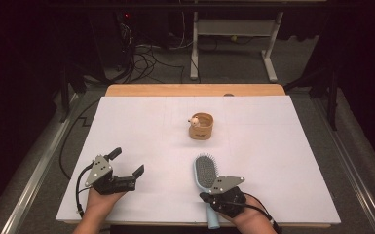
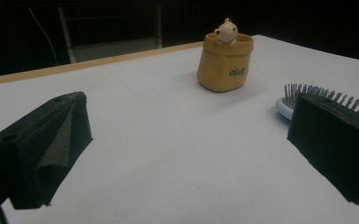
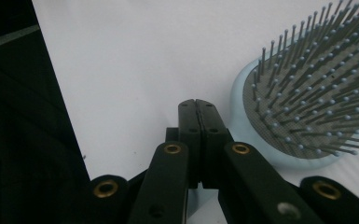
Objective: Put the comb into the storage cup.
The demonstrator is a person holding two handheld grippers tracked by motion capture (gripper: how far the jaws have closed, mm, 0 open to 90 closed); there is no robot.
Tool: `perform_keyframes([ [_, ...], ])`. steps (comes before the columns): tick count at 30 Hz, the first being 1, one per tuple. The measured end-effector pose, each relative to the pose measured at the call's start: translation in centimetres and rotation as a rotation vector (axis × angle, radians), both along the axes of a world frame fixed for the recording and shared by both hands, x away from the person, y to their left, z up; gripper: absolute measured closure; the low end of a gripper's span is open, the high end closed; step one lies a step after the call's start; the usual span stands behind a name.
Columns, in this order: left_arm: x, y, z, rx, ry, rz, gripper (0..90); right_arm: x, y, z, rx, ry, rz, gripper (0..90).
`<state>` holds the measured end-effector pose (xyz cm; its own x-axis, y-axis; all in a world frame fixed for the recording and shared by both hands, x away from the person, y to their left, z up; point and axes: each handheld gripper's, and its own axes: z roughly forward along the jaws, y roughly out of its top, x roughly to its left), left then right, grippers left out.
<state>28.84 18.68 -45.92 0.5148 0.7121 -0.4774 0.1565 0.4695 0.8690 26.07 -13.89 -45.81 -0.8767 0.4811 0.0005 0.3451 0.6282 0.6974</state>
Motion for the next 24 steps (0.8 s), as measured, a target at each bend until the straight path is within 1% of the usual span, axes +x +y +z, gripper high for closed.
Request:
perform_keyframes([
  [6,0.0,0.0,0.0,0.002,0.0,-0.001,0.5,0.0,-0.5,0.2,-0.017,-0.009,-0.008,90.0],
  [9,0.0,0.1,0.0,-0.005,-0.001,0.002,0.6,0.1,-0.8,0.3,-0.023,-0.01,-0.006,90.0],
  [15,0.1,0.1,0.0,-0.004,-0.002,0.001,0.6,0.2,-1.2,0.5,-0.04,-0.026,-0.01,90.0],
  [20,0.1,0.1,0.0,-0.001,0.0,-0.002,0.5,0.1,-0.9,0.5,-0.063,-0.041,-0.002,90.0],
  [22,0.1,0.1,0.0,0.003,0.001,-0.002,0.6,0.0,-0.8,0.4,-0.069,-0.036,0.007,90.0],
  [24,0.1,0.1,0.0,0.002,0.001,-0.002,0.6,-0.1,-0.6,0.3,-0.078,-0.041,0.013,90.0],
])
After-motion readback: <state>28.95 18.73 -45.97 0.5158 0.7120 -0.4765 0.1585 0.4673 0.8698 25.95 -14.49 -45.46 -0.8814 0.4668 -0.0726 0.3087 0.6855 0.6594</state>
